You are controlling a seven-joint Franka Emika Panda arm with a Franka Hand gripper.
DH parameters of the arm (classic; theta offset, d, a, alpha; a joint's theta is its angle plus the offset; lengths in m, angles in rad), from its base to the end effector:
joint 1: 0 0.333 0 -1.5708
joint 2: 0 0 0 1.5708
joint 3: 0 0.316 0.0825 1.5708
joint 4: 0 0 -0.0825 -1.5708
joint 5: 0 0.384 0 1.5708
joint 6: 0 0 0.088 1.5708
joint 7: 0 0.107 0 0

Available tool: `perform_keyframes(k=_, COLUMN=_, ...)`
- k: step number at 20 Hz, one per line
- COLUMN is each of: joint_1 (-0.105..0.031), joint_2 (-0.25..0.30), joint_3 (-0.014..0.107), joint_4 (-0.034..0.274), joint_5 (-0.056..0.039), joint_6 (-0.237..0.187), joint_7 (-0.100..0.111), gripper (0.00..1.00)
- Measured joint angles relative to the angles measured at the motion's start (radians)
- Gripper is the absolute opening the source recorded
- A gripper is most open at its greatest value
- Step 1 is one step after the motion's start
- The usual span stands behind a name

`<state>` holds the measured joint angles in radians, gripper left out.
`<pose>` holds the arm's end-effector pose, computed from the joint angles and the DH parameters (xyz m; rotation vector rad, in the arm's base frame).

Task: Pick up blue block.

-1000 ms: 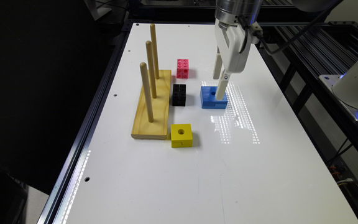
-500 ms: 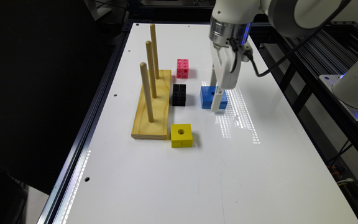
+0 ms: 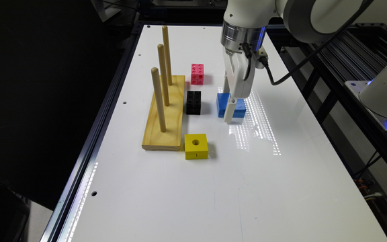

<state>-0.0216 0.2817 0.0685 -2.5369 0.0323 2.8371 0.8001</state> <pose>0.4567 0.0216 0.1706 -2.8700 1.1912 -0.0082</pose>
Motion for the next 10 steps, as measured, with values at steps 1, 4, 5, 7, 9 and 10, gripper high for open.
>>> perform_keyframes(k=1, joint_1=0.0, joint_2=0.0, joint_3=0.0, joint_4=0.001, joint_5=-0.0001, joint_6=-0.001, joint_7=0.0, gripper=1.0)
perform_keyframes(k=4, joint_1=0.0, joint_2=-0.001, joint_3=0.0, joint_4=0.001, joint_5=0.0, joint_6=0.0, joint_7=0.0, gripper=0.0)
perform_keyframes(k=5, joint_1=0.0, joint_2=-0.001, joint_3=0.0, joint_4=0.001, joint_5=0.0, joint_6=0.0, joint_7=0.0, gripper=0.0)
perform_keyframes(k=7, joint_1=0.0, joint_2=-0.001, joint_3=0.0, joint_4=0.001, joint_5=0.0, joint_6=0.0, joint_7=0.0, gripper=0.0)
perform_keyframes(k=9, joint_1=0.0, joint_2=-0.001, joint_3=0.0, joint_4=0.001, joint_5=0.0, joint_6=0.0, joint_7=0.0, gripper=0.0)
perform_keyframes(k=10, joint_1=0.0, joint_2=-0.001, joint_3=0.0, joint_4=0.001, joint_5=0.0, joint_6=-0.001, joint_7=0.0, gripper=0.0)
